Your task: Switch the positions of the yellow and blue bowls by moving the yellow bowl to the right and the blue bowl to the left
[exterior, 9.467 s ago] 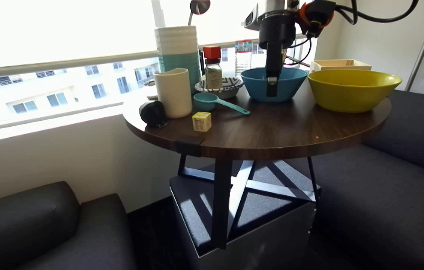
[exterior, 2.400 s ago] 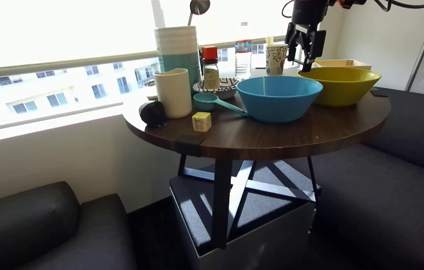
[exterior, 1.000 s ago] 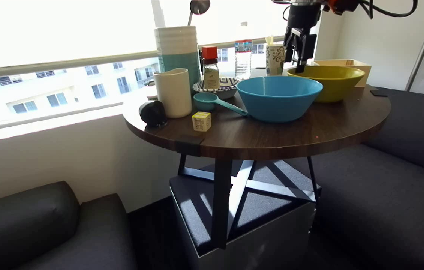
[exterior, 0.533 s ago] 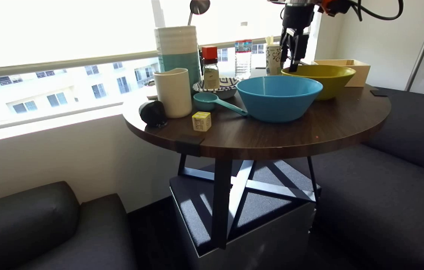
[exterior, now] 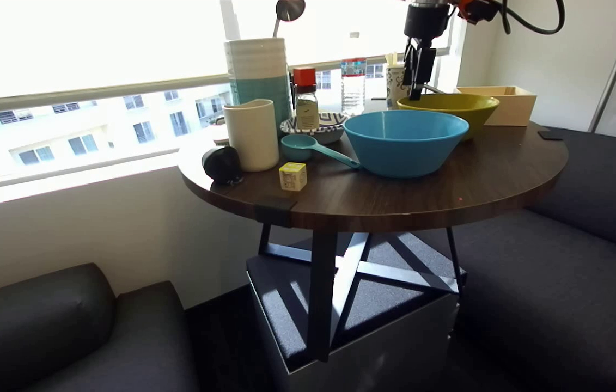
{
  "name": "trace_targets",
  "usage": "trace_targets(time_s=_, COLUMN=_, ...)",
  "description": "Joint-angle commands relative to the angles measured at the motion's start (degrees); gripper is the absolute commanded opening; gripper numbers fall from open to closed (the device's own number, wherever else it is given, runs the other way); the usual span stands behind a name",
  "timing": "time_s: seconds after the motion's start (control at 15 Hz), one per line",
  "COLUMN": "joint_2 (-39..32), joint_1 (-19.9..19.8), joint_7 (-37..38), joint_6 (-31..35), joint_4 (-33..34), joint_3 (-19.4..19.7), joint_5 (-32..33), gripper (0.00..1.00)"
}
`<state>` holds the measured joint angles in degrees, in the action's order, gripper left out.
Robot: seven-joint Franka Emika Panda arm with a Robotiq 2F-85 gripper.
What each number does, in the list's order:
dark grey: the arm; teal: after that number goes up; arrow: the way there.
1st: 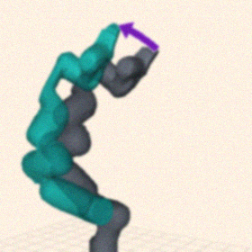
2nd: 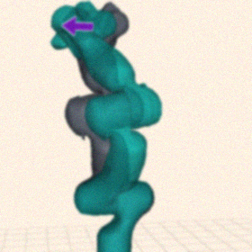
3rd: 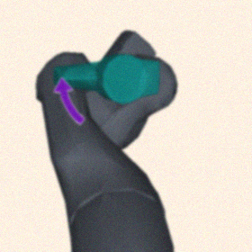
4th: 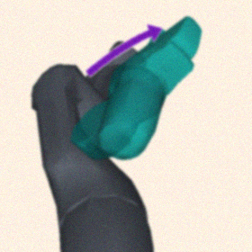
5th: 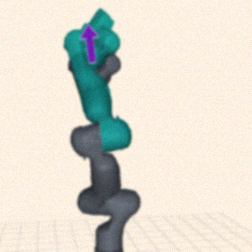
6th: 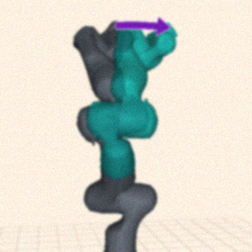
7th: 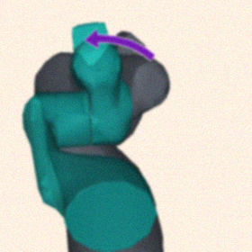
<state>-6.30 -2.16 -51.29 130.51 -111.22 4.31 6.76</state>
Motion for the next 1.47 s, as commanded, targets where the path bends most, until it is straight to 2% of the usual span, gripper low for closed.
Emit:
trace_targets(time_s=0.0, joint_2=-2.9, joint_1=-1.0, joint_7=1.8, joint_6=0.7, joint_4=3.8, joint_3=-1.0, joint_5=-1.6, gripper=1.0)
trace_targets(time_s=1.0, joint_2=-7.2, joint_1=-1.7, joint_7=8.2, joint_6=0.8, joint_4=9.1, joint_3=-1.7, joint_5=-2.1, gripper=1.0)
trace_targets(time_s=1.4, joint_2=-3.3, joint_1=-0.9, joint_7=12.8, joint_6=-0.6, joint_4=6.5, joint_3=-1.9, joint_5=0.2, gripper=1.0)
